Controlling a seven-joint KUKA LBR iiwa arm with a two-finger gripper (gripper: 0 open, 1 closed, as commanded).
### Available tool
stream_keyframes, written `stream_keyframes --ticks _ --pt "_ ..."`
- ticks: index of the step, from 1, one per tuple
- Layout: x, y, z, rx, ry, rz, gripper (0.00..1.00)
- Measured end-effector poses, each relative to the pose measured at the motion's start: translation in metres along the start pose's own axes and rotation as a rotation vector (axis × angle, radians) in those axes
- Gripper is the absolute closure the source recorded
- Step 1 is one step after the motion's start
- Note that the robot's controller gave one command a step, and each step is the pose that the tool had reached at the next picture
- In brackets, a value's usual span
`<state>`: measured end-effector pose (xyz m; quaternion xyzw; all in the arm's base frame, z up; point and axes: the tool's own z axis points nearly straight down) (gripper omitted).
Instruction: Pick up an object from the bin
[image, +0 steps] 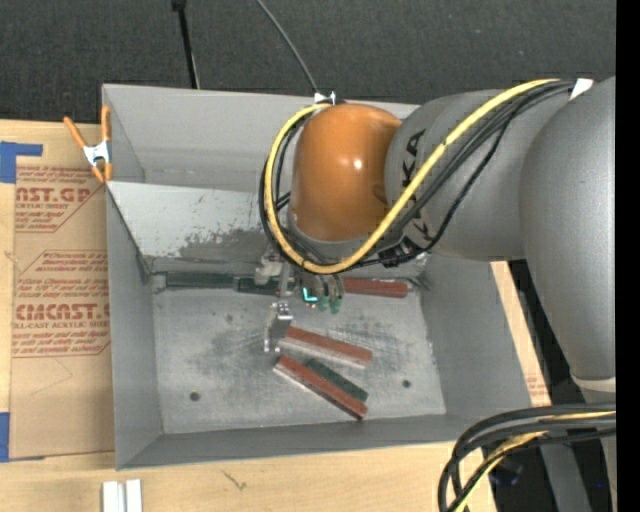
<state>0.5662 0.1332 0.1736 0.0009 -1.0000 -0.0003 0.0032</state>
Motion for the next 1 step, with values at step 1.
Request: stream_keyframes --ticks 1 --pt "-0.0019 -0.0006 -0.0044 -0.001 -0.007 0.001 0.0"
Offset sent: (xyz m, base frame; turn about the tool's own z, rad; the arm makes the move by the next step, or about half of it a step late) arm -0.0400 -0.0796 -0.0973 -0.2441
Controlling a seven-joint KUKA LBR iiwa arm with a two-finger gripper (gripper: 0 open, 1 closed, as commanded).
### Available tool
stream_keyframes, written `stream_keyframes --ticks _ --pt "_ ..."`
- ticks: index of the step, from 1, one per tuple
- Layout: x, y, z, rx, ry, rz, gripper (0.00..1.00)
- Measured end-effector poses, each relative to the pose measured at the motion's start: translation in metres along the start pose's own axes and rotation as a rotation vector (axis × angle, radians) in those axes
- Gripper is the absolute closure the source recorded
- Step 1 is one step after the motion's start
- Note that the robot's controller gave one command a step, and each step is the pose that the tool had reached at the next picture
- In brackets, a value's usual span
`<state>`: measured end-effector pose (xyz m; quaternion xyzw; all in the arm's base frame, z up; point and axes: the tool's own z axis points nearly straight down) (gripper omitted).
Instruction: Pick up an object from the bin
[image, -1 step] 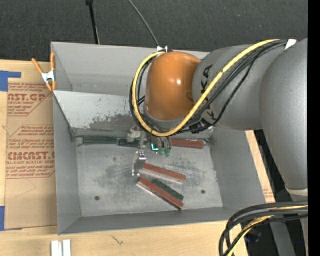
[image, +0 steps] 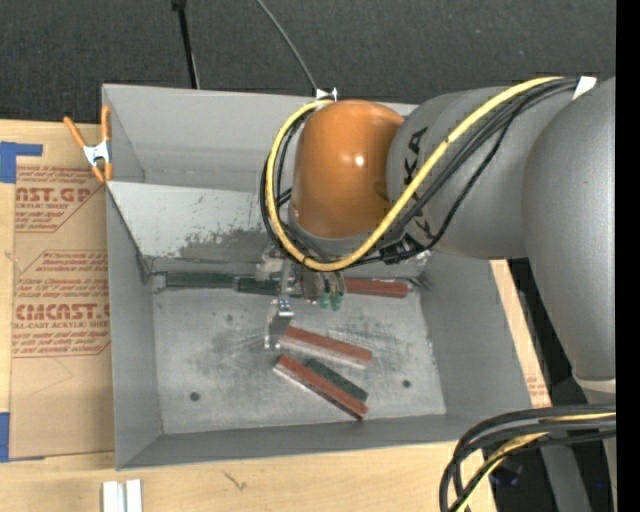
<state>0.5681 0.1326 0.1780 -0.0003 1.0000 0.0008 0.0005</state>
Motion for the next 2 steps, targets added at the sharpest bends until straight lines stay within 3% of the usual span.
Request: stream_keyframes --ticks 1,2 --pt "0.015 -0.028 0.037 0.0 -0.004 -0.097 0.0" --pt "0.012 -0.05 0.101 -0.002 -0.009 -0.135 1.0"
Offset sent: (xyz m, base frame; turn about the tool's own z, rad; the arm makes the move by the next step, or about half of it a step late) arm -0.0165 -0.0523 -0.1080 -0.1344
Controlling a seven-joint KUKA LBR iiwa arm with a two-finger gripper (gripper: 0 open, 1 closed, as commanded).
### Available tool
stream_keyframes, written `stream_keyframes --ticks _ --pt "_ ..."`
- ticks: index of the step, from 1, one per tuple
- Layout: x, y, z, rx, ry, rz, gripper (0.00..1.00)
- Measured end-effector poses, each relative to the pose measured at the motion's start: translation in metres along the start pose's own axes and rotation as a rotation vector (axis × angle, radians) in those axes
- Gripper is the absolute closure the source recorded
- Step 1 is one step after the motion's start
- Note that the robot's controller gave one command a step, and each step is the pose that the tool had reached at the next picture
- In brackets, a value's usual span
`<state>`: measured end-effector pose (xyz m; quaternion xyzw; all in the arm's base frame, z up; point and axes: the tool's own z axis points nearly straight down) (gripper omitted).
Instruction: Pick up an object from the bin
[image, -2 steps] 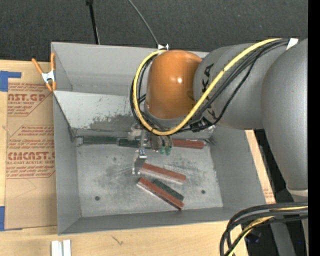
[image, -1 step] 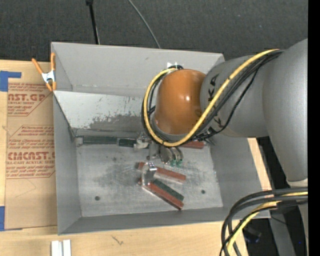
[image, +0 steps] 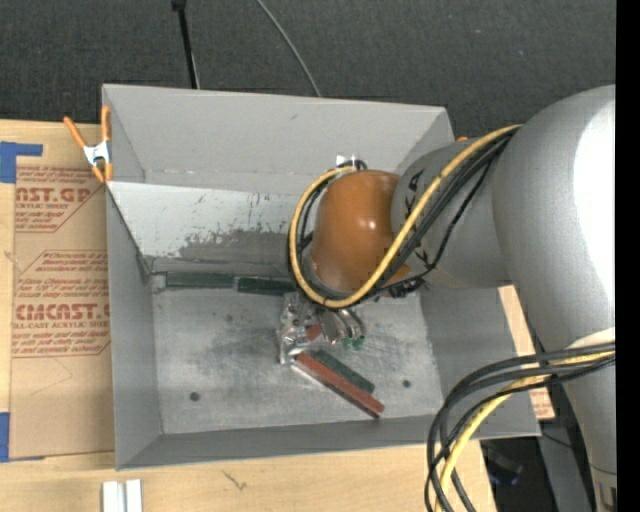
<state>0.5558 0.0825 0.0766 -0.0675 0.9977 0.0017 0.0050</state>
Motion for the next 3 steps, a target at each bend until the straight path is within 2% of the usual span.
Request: stream_keyframes --ticks 1,2,3 --pt "0.001 0.0 0.002 0.0 0.0 0.0 0.0" --pt "0.001 0.0 0.002 0.0 0.0 0.0 0.0" --pt "-0.004 -0.052 0.0 0.0 -0.001 -0.093 1.0"
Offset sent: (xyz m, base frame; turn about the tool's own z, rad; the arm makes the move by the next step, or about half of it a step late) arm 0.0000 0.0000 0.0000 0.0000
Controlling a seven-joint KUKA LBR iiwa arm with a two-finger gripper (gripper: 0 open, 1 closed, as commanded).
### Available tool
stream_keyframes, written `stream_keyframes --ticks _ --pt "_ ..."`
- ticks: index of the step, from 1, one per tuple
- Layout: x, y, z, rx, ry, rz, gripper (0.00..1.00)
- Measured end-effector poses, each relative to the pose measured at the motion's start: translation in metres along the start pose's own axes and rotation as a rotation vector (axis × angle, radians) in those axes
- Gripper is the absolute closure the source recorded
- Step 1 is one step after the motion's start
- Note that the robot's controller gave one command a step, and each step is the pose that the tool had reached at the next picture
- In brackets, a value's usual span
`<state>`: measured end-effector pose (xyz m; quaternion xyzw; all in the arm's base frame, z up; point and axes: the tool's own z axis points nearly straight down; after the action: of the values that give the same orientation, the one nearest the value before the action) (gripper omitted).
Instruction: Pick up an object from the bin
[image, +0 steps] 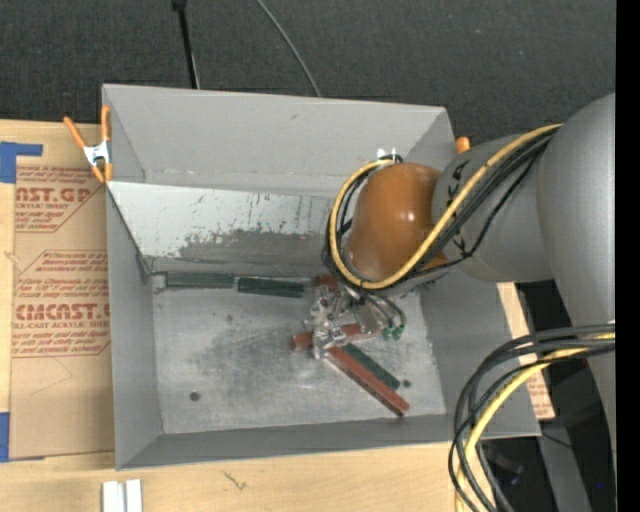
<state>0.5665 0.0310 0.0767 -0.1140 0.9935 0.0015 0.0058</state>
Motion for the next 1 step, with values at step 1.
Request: stream_keyframes --ticks 1 --pt "0.0 -0.0001 0.0 0.0 0.0 0.0 1.0"
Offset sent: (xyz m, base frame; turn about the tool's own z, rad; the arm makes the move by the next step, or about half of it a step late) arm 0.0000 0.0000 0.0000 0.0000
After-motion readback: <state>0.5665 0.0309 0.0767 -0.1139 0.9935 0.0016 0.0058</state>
